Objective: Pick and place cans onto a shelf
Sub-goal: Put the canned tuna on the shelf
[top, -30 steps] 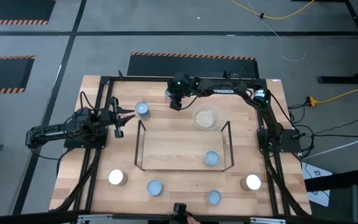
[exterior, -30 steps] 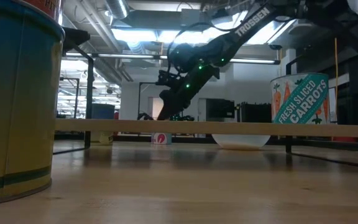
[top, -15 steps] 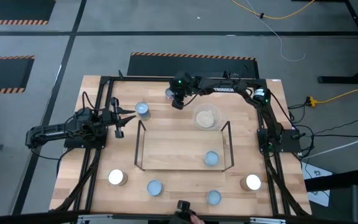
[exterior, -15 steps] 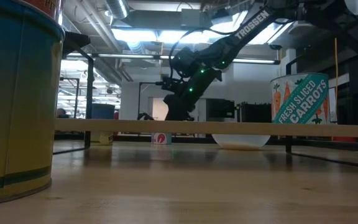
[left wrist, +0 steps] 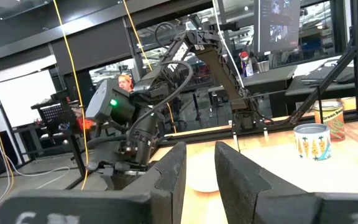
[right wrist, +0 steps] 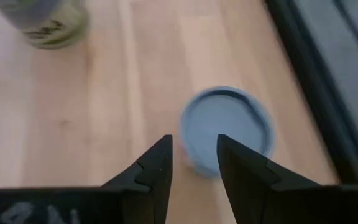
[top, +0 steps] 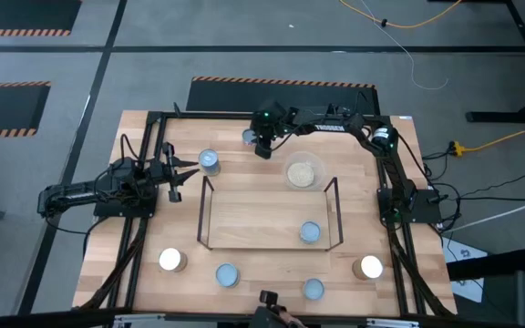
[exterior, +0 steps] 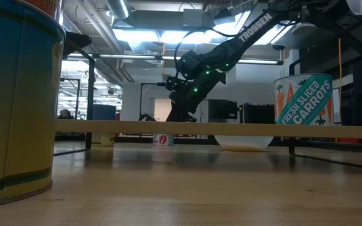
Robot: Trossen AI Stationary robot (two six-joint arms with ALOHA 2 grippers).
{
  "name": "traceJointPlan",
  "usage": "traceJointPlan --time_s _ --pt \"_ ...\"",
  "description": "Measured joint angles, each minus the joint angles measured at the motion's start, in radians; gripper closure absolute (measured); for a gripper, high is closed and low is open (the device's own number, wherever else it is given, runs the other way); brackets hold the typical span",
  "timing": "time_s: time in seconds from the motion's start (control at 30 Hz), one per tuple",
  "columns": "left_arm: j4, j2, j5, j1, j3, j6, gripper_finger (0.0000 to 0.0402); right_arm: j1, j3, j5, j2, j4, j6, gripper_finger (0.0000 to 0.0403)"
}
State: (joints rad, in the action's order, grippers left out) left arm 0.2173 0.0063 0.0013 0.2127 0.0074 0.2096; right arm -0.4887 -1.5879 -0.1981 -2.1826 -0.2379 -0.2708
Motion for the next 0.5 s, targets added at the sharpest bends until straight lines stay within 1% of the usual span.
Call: traceJointPlan --time_s 0.07,0.33,0.5 --pt "0.0 0.0 0.0 0.0 0.0 0.0 0.0324 -0.004 0.0 -0.021 0.0 -0.006 0.014 0.0272" --pt "0.0 0.0 0.0 0.0 0.0 0.0 0.0324 -0.032 0.0 -0.024 0.0 -0.042 0.108 0.0272" --pt "0.0 0.0 0.0 0.0 0.0 0.0 0.0324 -0.039 0.0 -0.024 0.0 -0.056 0.118 0.0272"
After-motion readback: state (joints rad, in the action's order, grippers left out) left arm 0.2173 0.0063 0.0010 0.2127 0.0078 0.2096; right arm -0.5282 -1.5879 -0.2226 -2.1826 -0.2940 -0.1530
